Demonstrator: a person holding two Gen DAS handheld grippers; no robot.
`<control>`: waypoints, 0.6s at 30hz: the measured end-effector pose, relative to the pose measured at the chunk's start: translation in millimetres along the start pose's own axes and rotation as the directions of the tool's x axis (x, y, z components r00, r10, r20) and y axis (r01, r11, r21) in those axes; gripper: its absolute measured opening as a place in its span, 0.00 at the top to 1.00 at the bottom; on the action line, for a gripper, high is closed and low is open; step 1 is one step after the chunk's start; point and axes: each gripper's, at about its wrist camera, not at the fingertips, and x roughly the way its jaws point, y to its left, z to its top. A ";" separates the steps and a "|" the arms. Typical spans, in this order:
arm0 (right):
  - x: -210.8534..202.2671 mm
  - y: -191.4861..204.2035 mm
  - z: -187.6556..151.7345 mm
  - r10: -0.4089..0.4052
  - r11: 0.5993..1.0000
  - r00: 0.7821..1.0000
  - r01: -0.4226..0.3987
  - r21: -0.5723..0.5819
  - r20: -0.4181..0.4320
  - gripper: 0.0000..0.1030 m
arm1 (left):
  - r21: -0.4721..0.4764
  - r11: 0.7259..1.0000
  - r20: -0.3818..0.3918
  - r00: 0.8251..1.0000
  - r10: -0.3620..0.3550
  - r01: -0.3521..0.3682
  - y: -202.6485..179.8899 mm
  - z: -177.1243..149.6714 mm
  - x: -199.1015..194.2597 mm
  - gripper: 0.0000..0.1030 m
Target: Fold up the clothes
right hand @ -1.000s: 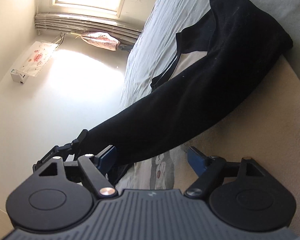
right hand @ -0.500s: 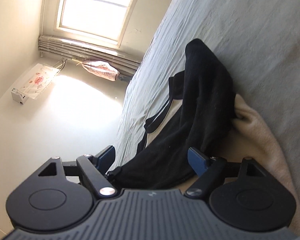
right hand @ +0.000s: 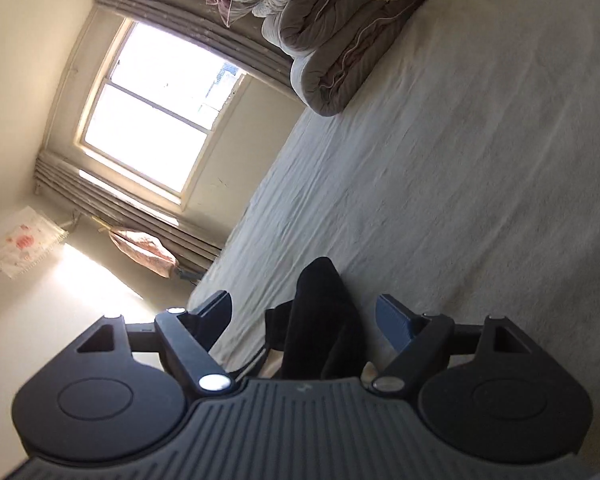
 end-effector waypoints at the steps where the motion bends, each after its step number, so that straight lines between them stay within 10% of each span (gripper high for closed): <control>1: 3.9 9.7 0.0 -0.026 0.997 1.000 0.025 -0.079 -0.009 0.20 | -0.002 1.000 -0.014 1.000 0.014 -0.014 2.8 -1.3 3.3 0.92; 5: 34.6 29.1 4.8 -0.106 0.956 0.993 0.085 -0.280 -0.060 0.30 | -0.028 1.000 -0.001 1.000 -0.002 0.002 9.9 -1.7 4.5 0.92; 14: 108.5 6.1 25.6 -0.165 0.946 0.967 0.100 -0.307 -0.194 0.43 | 0.012 1.000 0.066 0.998 -0.022 0.021 2.3 -6.5 3.2 0.93; 16: 113.8 3.1 27.4 -0.159 0.949 0.968 0.096 -0.301 -0.193 0.93 | 0.038 0.998 0.103 0.994 -0.043 0.040 -0.4 -8.4 -0.5 0.93; 18: 111.5 -1.2 27.9 -0.149 0.949 0.973 0.090 -0.302 -0.177 0.92 | 0.062 0.994 0.146 0.984 -0.098 0.090 -1.7 -9.6 -6.5 0.93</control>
